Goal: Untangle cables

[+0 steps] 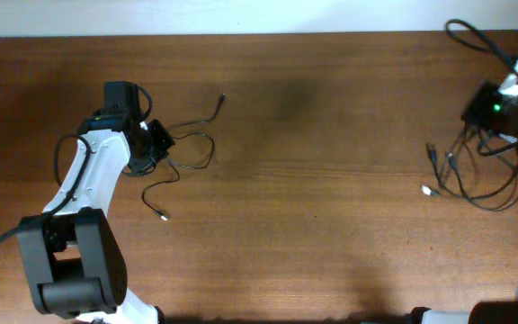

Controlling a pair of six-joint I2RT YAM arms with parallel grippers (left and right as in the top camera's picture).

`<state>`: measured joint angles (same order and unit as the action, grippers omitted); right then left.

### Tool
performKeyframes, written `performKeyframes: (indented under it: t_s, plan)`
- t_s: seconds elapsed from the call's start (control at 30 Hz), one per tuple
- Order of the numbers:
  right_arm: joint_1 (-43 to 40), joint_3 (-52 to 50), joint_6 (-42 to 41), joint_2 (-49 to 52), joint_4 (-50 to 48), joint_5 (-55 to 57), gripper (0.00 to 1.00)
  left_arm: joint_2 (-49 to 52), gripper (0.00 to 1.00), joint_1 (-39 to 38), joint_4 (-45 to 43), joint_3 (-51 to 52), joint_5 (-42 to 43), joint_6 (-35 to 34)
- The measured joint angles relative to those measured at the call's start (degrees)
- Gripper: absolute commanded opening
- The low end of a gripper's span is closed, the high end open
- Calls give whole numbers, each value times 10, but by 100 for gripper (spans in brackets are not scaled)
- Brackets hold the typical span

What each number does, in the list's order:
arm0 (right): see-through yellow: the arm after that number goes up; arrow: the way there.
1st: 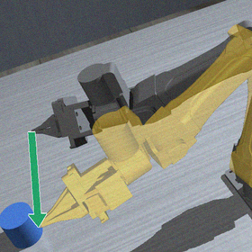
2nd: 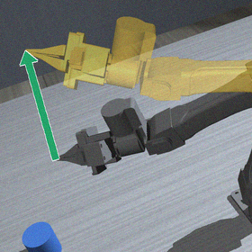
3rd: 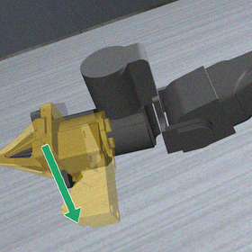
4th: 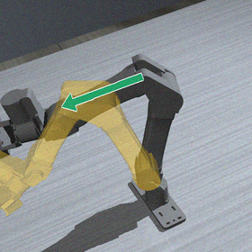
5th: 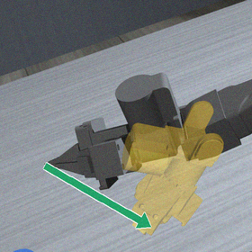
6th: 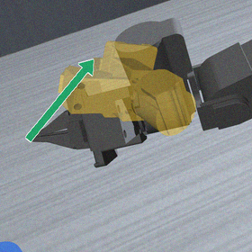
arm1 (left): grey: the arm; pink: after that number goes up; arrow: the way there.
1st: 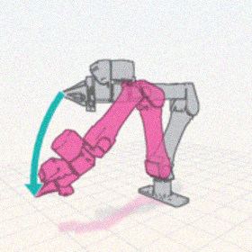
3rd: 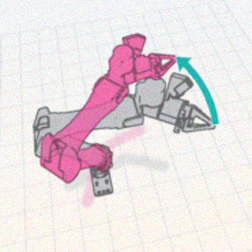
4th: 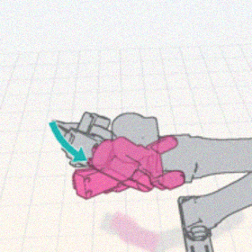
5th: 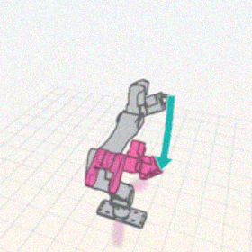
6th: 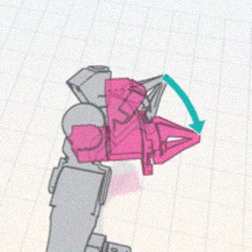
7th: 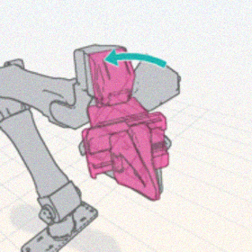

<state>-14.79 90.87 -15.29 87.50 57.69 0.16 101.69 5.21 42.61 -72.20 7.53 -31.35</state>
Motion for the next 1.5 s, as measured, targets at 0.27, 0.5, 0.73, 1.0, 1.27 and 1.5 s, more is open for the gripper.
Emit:
performKeyframes:
  t_s: [0.27, 0.5, 0.73, 1.0, 1.27, 1.5]
  plan:
    - [-130, 0, 0, 179, 77, 0, 5, 0, 0, 0, 0, 0, 0, 0]
    - [-170, -4, -12, 235, 79, 82, 6, 0, 0, 0, 0, 0, 0, 0]
    - [-185, -19, -32, 235, 68, 140, 99, 0, 0, 0, 0, 0, 0, 0]
    - [-185, -19, -31, 235, 47, 20, 99, 0, 0, 0, 0, 0, 0, 0]
    - [-199, -19, -31, 235, 52, -203, 99, 0, 0, 0, 0, 0, 0, 0]
    - [-272, -19, -31, 235, 57, -363, 99, 0, 0, 0, 0, 0, 0, 0]
